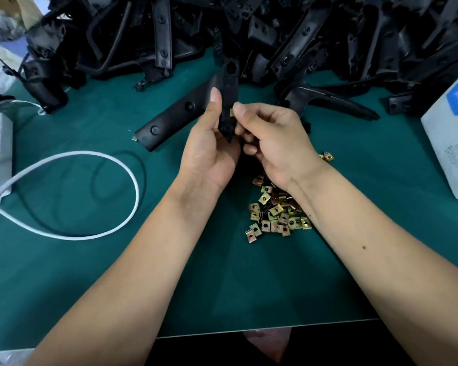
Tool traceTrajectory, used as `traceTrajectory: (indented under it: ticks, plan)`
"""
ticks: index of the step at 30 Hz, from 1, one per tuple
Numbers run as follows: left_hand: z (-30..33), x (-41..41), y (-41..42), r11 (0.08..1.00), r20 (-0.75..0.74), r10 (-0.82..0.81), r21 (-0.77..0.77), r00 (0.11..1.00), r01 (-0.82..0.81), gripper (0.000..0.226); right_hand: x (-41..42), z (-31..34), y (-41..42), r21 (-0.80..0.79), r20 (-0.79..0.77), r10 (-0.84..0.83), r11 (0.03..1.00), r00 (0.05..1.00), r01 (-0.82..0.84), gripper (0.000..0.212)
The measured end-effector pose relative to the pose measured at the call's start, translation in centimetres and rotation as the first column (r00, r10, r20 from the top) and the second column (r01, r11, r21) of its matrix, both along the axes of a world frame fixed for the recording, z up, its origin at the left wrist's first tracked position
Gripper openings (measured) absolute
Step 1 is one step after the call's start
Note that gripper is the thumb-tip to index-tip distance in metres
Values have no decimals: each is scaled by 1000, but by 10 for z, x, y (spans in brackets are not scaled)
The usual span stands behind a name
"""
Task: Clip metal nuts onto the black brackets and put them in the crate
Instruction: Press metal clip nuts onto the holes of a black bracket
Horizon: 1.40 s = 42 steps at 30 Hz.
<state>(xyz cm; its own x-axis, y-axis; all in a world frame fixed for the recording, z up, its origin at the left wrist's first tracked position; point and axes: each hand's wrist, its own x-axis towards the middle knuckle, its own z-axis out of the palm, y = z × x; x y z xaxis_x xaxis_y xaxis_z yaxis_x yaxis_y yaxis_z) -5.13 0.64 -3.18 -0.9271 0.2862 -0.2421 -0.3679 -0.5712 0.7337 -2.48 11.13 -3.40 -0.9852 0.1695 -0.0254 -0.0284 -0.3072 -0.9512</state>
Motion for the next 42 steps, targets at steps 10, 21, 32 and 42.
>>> traceTrajectory:
  ticks: [10, 21, 32, 42]
  plan:
    - [2, 5, 5, 996, 19, 17, 82, 1000, -18, 32, 3, -2, 1, 127, -42, -26, 991, 999, 31, 18]
    - [-6, -4, 7, 992, 56, 36, 115, 998, -42, 12, -2, -3, 14, 427, -40, 6, 904, 999, 11, 52]
    - [-6, -25, -12, 976, 82, 110, 178, 991, -123, 13, -1, 24, 68, 887, 318, 409, 190, 855, -421, 31]
    - [-10, -19, -1, 987, -14, 87, 134, 996, -85, 8, -3, 17, 56, 887, 304, 501, 162, 810, -433, 10]
